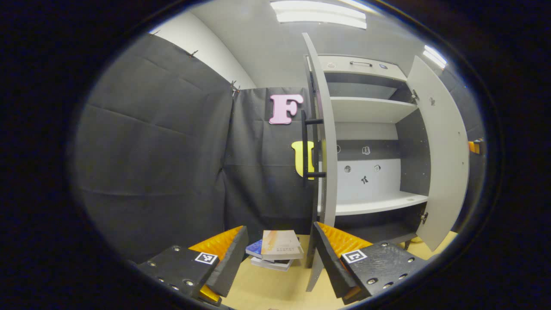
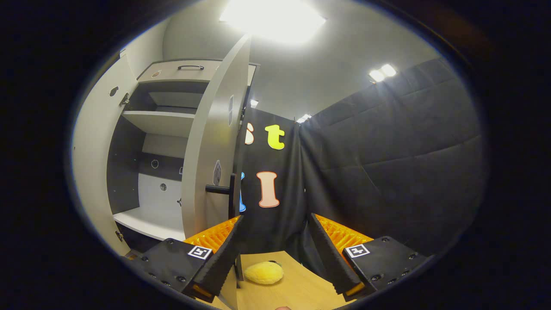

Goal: Grasp the bottle in the cabinet with the left hand and place it on the coaster, then close the right door with the right hand and the left door with the left hand.

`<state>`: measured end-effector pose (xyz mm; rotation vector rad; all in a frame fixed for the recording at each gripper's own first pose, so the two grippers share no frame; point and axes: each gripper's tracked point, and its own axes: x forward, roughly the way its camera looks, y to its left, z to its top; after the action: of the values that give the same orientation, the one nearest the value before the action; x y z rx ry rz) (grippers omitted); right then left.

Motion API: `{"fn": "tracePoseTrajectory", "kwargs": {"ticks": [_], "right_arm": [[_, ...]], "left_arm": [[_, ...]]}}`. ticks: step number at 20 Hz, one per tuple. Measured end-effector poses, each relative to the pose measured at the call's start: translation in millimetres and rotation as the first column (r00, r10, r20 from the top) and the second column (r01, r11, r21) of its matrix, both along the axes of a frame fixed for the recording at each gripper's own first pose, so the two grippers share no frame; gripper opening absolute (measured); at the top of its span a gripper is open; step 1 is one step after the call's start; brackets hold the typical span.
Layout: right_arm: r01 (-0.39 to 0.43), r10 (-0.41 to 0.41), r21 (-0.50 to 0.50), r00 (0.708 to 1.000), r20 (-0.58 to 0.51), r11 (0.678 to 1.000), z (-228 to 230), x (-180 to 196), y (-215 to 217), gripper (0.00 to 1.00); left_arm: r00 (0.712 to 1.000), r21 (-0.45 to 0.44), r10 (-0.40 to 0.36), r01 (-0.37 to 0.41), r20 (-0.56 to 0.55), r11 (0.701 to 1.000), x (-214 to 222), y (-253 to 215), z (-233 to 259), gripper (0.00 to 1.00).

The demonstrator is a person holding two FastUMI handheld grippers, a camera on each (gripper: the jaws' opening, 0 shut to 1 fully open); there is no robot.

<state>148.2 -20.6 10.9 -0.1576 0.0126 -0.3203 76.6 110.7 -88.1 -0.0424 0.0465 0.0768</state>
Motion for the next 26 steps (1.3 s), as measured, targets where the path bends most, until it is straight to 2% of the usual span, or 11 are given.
{"fn": "tracePoseTrajectory", "kwargs": {"ticks": [4,7,8,10,11,14,15,16,21,24,26], "right_arm": [[-0.016,0.016,0.000,1.000,0.008,1.000,-1.1,1.4,19.3,0.91],[-0.044,0.044,0.008,0.999,0.012,0.999,-3.0,3.4,35.2,0.96],[-0.059,0.059,0.010,0.998,0.014,0.998,-3.4,5.5,42.2,0.96],[-0.096,0.096,0.003,0.995,0.015,0.995,-4.0,9.8,57.4,0.92],[-0.115,0.115,-0.005,0.993,0.014,0.993,-5.0,12.5,64.9,0.92],[-0.175,0.175,-0.014,0.984,0.014,0.984,-6.6,22.5,89.4,0.96],[-0.194,0.194,-0.015,0.981,0.013,0.981,-7.5,26.1,97.2,0.96],[-0.202,0.202,-0.019,0.979,0.015,0.979,-7.9,30.6,103.1,0.92],[-0.223,0.223,-0.007,0.975,0.021,0.975,-9.5,35.1,116.0,0.96],[-0.222,0.222,0.004,0.975,0.022,0.975,-10.7,29.0,112.3,0.99],[-0.221,0.221,0.008,0.975,0.020,0.975,-13.6,22.0,107.1,0.99]], "left_arm": [[1.000,-0.008,-0.017,0.017,-0.004,1.000,6.5,8.3,-3.6,0.96],[1.000,-0.004,-0.021,0.021,-0.002,1.000,12.7,11.8,-4.5,0.96],[1.000,-0.003,-0.023,0.023,-0.002,1.000,13.7,12.6,-4.7,0.88],[1.000,0.000,-0.023,0.023,0.001,1.000,15.2,17.0,-2.6,0.96],[1.000,0.000,-0.022,0.022,0.005,1.000,14.4,18.7,-1.7,0.88],[1.000,0.001,-0.016,0.016,0.001,1.000,13.2,25.1,-2.9,0.88],[1.000,0.001,-0.013,0.013,-0.001,1.000,13.3,26.4,-3.5,0.81],[1.000,0.001,-0.011,0.011,-0.003,1.000,13.6,28.3,-2.9,0.88],[1.000,0.002,-0.007,0.007,-0.004,1.000,16.4,34.4,3.0,0.85],[1.000,0.004,-0.015,0.015,0.005,1.000,23.1,35.9,16.6,0.96],[1.000,0.000,-0.026,0.026,0.014,1.000,32.1,37.1,29.7,0.89]]}}
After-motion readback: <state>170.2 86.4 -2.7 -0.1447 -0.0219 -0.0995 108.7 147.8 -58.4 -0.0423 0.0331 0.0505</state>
